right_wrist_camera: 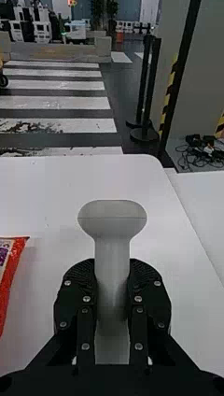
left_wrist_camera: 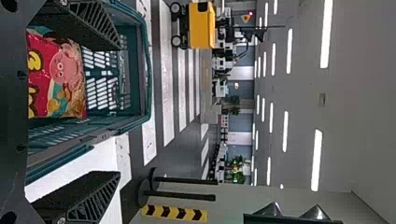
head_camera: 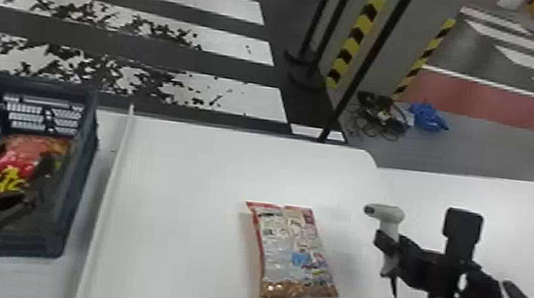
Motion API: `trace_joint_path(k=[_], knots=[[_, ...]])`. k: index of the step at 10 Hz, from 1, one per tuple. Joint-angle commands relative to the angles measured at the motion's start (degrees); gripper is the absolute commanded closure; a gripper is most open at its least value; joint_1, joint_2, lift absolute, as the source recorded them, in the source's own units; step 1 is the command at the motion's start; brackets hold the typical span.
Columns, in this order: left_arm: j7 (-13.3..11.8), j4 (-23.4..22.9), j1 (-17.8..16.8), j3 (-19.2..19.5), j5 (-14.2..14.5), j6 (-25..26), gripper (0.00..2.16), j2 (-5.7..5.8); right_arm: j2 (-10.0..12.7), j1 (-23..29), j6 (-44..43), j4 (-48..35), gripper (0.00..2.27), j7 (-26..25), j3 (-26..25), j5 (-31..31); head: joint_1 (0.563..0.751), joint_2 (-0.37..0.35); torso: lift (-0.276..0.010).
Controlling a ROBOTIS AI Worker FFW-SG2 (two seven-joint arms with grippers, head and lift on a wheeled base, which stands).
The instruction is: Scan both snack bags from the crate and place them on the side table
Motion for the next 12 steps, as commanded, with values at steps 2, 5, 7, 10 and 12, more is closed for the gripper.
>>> trace_joint_path(k=[2,5,7,10,12], knots=[[0.0,0.2,-0.2,0.0,0.0,0.1,0.04,-0.02,0.1,-2.5,0.0,5.6,2.23,0.2,-0.9,0.4,0.695,-0.327,-0.098],[0.0,0.3,-0.2,0.0,0.2,0.1,0.04,0.07,0.1,-4.5,0.2,9.6,2.23,0.3,-0.9,1.5,0.695,-0.323,-0.098],[0.0,0.3,-0.2,0.0,0.2,0.1,0.04,0.07,-1.1,-5.4,0.4,11.2,2.23,1.5,-0.8,2.5,0.695,-0.316,-0.098],[0.0,0.3,-0.2,0.0,0.2,0.0,0.04,0.07,-2.0,-6.8,0.4,13.2,2.23,3.6,-1.0,5.3,0.695,-0.321,-0.098],[0.0,0.3,-0.2,0.0,0.2,0.1,0.04,-0.02,-2.3,-7.3,0.2,14.1,2.21,3.6,-1.0,5.8,0.695,-0.328,-0.098]])
